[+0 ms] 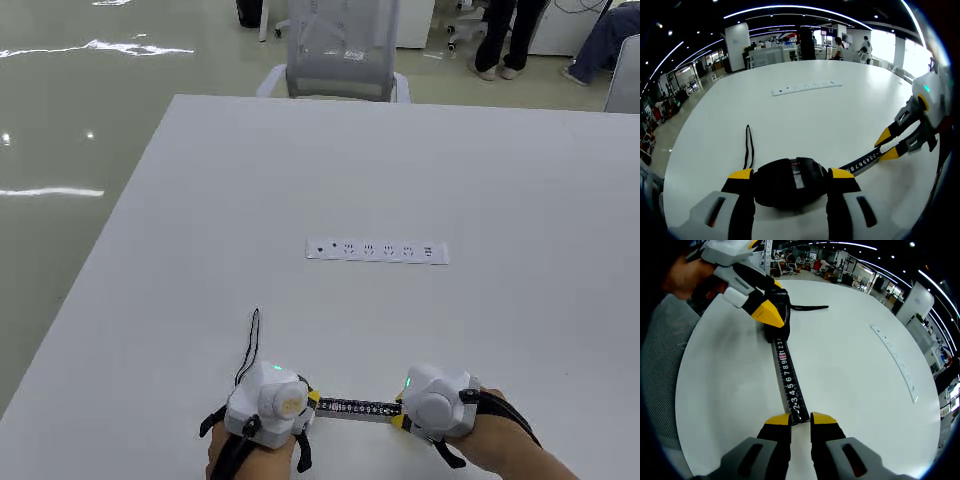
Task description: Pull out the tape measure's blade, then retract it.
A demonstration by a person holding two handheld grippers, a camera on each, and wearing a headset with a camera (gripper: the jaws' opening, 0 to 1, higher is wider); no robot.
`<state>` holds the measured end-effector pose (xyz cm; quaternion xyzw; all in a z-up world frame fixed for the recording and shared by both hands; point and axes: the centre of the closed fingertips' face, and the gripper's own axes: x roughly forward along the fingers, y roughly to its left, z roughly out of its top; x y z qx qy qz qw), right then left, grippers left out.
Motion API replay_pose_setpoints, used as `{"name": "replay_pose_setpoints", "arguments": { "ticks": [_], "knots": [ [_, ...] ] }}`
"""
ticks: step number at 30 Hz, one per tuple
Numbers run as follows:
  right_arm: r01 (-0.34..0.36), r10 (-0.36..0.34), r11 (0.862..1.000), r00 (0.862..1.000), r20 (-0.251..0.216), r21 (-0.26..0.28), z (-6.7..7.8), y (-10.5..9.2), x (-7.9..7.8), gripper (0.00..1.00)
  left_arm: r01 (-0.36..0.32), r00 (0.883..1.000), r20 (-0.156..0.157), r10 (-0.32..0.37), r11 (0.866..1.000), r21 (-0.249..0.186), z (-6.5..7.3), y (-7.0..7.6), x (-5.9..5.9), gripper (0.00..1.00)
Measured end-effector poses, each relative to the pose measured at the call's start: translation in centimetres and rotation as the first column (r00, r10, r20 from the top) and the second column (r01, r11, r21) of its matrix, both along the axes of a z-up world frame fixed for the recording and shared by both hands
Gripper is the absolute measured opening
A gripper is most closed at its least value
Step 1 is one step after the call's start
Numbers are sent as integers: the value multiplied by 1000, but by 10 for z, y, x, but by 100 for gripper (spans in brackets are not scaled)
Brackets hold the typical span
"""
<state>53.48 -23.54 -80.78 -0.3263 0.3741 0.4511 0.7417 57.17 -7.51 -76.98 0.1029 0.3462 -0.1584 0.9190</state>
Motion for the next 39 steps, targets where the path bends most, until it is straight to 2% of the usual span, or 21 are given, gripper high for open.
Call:
{"name": "replay_pose_setpoints", "arguments": {
  "ticks": [20, 39],
  "knots": [
    [-3, 3, 1000, 1000, -4, -2, -1, 2, 0, 12, 2, 1000, -1, -2, 1000, -1, 0, 0, 0, 53],
    [-11, 11, 1000, 1000, -7, 13, 0, 14, 1, 12, 2, 1000, -2, -2, 1000, -4, -1, 0, 0, 53]
  ]
}}
